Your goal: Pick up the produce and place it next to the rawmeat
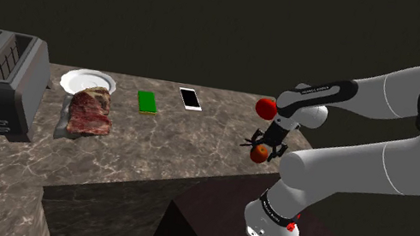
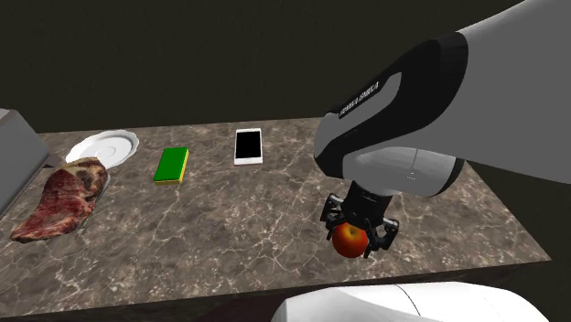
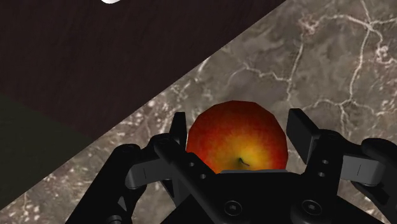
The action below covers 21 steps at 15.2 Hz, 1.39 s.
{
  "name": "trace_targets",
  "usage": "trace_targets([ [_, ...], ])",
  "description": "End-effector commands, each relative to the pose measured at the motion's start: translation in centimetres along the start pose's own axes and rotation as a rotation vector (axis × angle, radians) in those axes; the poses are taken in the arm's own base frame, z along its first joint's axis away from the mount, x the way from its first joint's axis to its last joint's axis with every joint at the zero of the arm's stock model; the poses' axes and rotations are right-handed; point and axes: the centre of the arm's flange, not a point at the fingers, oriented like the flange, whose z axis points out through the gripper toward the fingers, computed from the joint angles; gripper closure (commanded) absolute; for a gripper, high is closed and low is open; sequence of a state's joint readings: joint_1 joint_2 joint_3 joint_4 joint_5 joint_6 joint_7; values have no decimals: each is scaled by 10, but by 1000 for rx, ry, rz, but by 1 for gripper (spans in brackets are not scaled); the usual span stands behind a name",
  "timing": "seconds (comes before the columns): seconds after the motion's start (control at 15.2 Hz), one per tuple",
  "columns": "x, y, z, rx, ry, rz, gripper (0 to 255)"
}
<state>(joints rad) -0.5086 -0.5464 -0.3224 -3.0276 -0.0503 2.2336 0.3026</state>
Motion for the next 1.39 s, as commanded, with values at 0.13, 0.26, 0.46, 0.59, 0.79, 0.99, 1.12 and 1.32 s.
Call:
trace_targets([
  [0.13, 0, 0, 0, 0, -1, 0, 255],
  [0.26, 0, 0, 0, 0, -1, 0, 255],
  [0.46, 0, 0, 0, 0, -1, 0, 255],
  [0.59, -3, 0, -10, 0, -1, 0, 255],
  [0.79, -8, -1, -25, 0, -1, 0, 255],
  [0.99, -12, -2, -40, 0, -1, 0, 255],
  [1.12, -15, -3, -50, 0, -1, 0, 255],
  [1.32, -20, -3, -65, 0, -1, 0, 255],
])
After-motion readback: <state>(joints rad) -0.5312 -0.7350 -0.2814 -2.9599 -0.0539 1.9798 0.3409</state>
